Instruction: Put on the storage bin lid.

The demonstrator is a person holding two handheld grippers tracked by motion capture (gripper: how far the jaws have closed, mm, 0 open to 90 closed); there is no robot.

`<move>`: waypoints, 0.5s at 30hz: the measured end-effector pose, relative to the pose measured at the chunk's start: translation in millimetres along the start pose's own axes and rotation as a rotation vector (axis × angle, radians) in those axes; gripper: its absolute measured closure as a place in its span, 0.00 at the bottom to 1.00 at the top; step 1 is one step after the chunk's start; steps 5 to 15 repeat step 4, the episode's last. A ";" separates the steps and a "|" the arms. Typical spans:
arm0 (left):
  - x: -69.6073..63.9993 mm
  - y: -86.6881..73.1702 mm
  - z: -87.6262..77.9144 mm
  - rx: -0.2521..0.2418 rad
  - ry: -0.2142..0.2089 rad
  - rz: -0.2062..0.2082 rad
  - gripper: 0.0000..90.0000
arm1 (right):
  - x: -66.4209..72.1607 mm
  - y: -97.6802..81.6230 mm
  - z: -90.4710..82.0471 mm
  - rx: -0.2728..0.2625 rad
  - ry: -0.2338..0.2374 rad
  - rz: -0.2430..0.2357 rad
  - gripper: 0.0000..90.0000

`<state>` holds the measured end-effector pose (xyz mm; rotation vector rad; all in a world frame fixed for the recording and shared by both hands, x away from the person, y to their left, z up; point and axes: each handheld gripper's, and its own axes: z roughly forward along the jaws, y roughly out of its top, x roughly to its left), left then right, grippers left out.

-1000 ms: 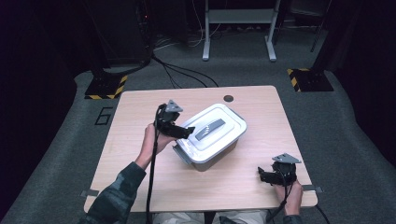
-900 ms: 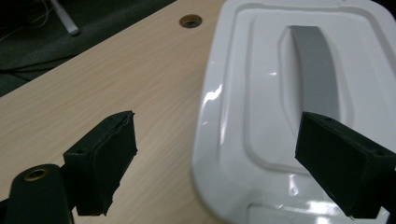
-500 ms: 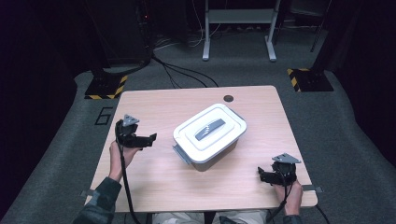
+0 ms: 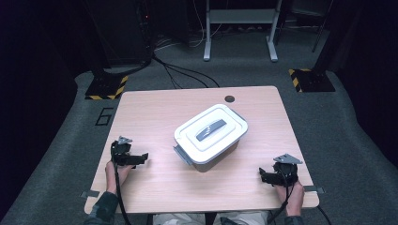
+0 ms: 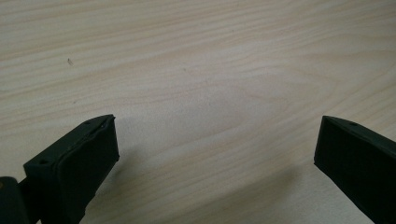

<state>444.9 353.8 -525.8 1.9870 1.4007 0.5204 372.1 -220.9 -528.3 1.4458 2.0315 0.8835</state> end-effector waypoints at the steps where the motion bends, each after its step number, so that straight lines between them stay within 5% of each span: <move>1: -1.2 -2.0 1.1 -0.008 0.013 0.008 0.00 | -0.2 0.1 0.1 0.000 0.005 0.005 0.11; 15: -3.4 -4.6 1.2 -0.013 0.032 0.029 0.00 | -0.5 0.2 0.4 0.003 0.005 0.010 0.10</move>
